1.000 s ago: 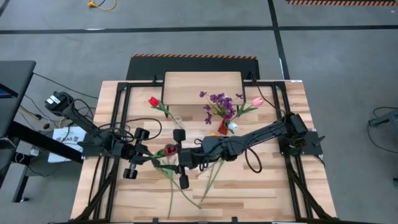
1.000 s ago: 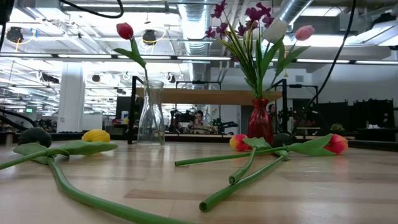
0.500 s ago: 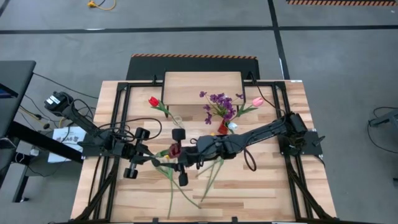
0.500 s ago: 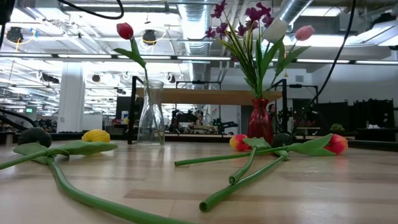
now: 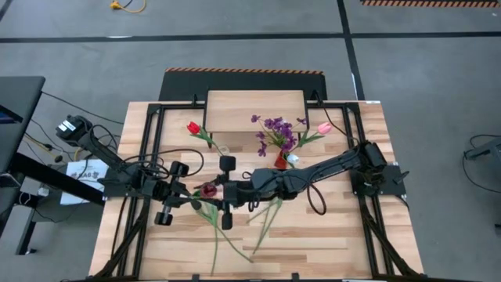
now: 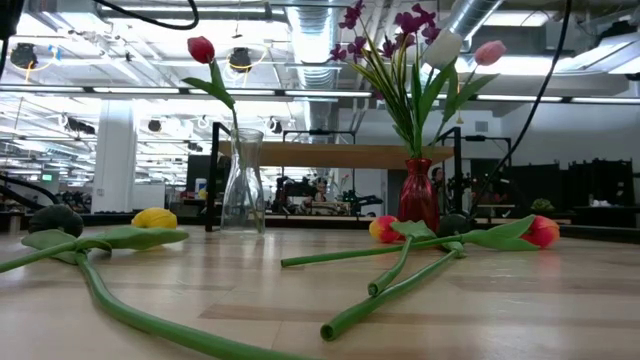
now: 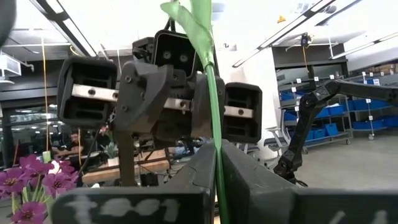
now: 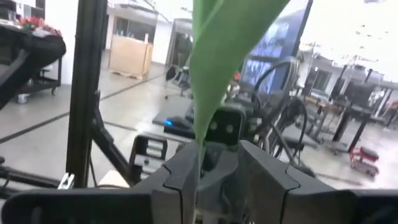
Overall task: Pick and place flowers into a vace then onto a shelf
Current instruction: Put the dark red flower into the transparent flower vase
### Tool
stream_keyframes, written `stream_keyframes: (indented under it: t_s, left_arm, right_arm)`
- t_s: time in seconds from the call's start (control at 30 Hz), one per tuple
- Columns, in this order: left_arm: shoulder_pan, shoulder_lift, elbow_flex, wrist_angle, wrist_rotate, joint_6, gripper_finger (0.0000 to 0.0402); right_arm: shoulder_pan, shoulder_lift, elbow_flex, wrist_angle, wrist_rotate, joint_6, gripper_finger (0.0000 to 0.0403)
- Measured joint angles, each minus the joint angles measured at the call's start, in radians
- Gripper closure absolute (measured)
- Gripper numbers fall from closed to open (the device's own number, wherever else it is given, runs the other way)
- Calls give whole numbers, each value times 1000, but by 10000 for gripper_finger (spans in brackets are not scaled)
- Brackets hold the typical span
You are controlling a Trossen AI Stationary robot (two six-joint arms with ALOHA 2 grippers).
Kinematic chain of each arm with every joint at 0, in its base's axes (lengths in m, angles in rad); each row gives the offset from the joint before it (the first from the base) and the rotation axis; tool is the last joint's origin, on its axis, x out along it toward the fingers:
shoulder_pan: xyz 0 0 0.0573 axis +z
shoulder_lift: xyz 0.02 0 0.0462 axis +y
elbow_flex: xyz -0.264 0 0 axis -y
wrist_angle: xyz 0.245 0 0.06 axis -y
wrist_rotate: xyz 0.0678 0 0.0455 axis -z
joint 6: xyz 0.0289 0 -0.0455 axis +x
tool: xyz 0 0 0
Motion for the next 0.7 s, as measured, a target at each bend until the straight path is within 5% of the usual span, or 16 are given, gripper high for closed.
stream_keyframes:
  t_s: [0.5, 0.7]
  left_arm:
    - [0, 0, 0, -4, -1, 0, 401]
    - [0, 0, 0, -4, -11, -6, 401]
  right_arm:
    - [3, 0, 0, 36, -1, -12, 300]
    - [3, 0, 0, 34, -3, -12, 375]
